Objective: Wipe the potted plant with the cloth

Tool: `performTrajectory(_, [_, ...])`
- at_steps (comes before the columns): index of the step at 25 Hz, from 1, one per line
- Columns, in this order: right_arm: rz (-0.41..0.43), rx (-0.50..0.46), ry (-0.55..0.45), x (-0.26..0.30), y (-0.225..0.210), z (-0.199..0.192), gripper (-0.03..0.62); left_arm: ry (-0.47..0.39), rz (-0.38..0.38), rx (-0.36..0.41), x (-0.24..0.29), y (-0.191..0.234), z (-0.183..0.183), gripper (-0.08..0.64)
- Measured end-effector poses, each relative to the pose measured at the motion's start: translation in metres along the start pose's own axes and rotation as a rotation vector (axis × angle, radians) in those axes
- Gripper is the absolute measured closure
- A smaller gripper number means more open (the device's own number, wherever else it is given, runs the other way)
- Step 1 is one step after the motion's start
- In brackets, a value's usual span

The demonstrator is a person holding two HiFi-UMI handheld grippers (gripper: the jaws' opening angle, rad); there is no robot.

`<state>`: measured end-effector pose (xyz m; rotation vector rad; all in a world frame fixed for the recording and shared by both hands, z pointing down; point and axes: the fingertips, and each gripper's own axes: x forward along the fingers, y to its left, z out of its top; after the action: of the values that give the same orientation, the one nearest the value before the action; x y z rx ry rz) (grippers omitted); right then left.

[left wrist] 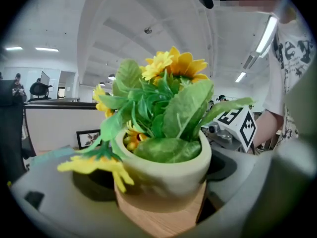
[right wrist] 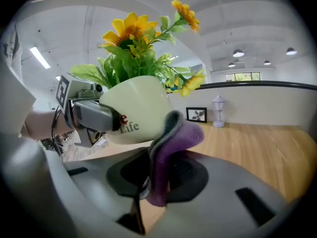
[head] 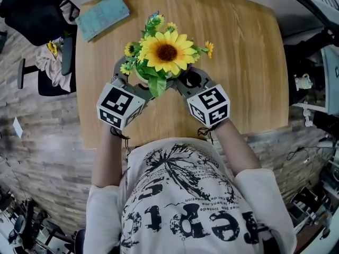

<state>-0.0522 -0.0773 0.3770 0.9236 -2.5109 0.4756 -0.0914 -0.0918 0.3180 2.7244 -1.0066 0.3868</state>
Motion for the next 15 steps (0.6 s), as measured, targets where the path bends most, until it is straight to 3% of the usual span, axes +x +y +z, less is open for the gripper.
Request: performTrajectory(15, [0.083,-0.069,-0.038,0.012,0.027,0.010,0.517,-0.016,-0.090,-0.008,-0.002,-0.013,0.010,0.038])
